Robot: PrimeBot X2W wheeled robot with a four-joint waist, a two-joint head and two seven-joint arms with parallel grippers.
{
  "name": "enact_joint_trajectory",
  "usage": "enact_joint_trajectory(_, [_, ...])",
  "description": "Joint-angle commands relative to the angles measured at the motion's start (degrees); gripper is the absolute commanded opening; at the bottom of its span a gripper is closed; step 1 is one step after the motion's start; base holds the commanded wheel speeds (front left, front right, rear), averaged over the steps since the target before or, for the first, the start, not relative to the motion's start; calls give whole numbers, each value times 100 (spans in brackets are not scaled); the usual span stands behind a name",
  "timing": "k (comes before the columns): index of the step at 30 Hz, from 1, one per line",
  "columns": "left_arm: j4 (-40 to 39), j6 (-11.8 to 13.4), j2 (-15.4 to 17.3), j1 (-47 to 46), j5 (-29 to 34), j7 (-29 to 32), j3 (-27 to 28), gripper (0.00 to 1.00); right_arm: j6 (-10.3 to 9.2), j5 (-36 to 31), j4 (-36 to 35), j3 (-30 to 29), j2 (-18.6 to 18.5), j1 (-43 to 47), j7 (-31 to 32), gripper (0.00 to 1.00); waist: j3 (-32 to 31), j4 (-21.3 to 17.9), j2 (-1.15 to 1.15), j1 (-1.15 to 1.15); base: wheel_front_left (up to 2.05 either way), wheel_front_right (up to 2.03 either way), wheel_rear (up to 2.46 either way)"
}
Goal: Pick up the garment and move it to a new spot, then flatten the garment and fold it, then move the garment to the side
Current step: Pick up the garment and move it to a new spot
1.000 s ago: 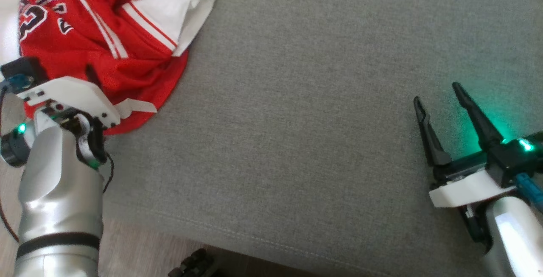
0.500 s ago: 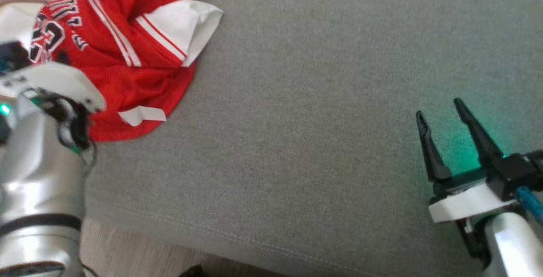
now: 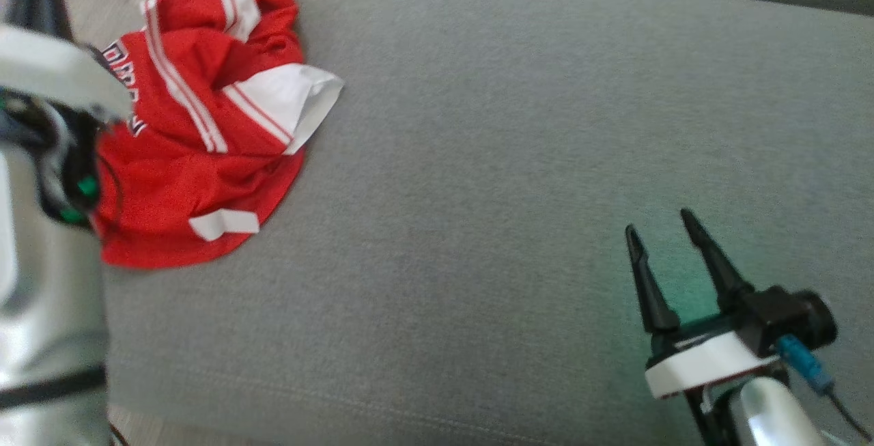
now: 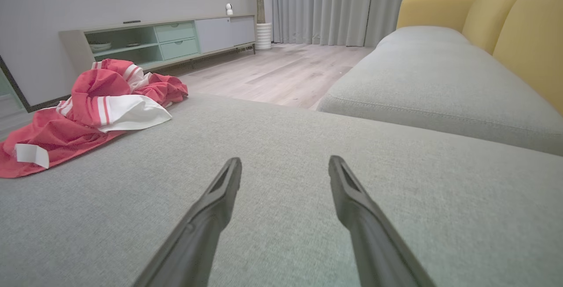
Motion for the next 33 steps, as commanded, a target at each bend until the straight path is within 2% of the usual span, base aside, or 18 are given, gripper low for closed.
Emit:
enact_joint_trajectory(1, [-458, -30, 155, 107, -31, 6, 86, 0, 44, 20, -126, 126, 61, 45, -87, 100, -240, -253, 0, 0, 0, 0, 0])
enact_joint_trajectory(2, [-699, -32, 80, 298, -71, -13, 67, 9, 44, 19, -111, 116, 93, 72, -97, 100, -291, -316, 0, 0, 0, 0, 0])
enact_joint_trajectory(3, [-934, -25, 12, 501, -83, -43, 36, 40, 44, 10, -101, 112, 125, 99, -106, 100, -344, -388, 0, 0, 0, 0, 0])
enact_joint_trajectory(4, [-1154, -24, -52, 711, -88, -73, -8, 86, 44, 3, -97, 95, 158, 134, -112, 100, -397, -451, 0, 0, 0, 0, 0])
enact_joint_trajectory(5, [-1351, -17, -112, 928, -93, -92, -49, 100, 44, -3, -90, 84, 189, 172, -117, 100, -456, -522, 0, 0, 0, 0, 0])
enact_joint_trajectory(10, [-2037, -45, -360, 1874, -106, -256, -286, 100, 44, -147, -314, -30, 297, 327, -126, 100, -565, -837, 0, 0, 0, 0, 0])
enact_joint_trajectory(13, [-2224, -104, -522, 2493, -141, -592, -418, 100, 44, -290, -560, -108, 356, 436, -127, 100, -631, -1115, 0, 0, 0, 0, 0])
enact_joint_trajectory(18, [-2025, -153, -639, 3261, -192, -1020, -515, 100, 44, -397, -801, -150, 435, 534, -127, 100, -753, -1497, 0, 0, 0, 0, 0])
enact_joint_trajectory(24, [-1535, -90, -625, 3904, 68, -1627, -604, 100, 44, -475, -856, -36, 482, 593, -128, 100, -834, -1849, 0, 0, 0, 0, 0])
enact_joint_trajectory(29, [-1251, -51, -603, 4135, 580, -1954, -806, 100, 44, -535, -885, -121, 508, 680, -128, 100, -902, -1958, 0, 0, 0, 0, 0])
enact_joint_trajectory(33, [-1451, -91, -705, 4239, 790, -1975, -791, 100, 44, -487, -853, -228, 524, 728, -128, 100, -920, -1983, 0, 0, 0, 0, 0])
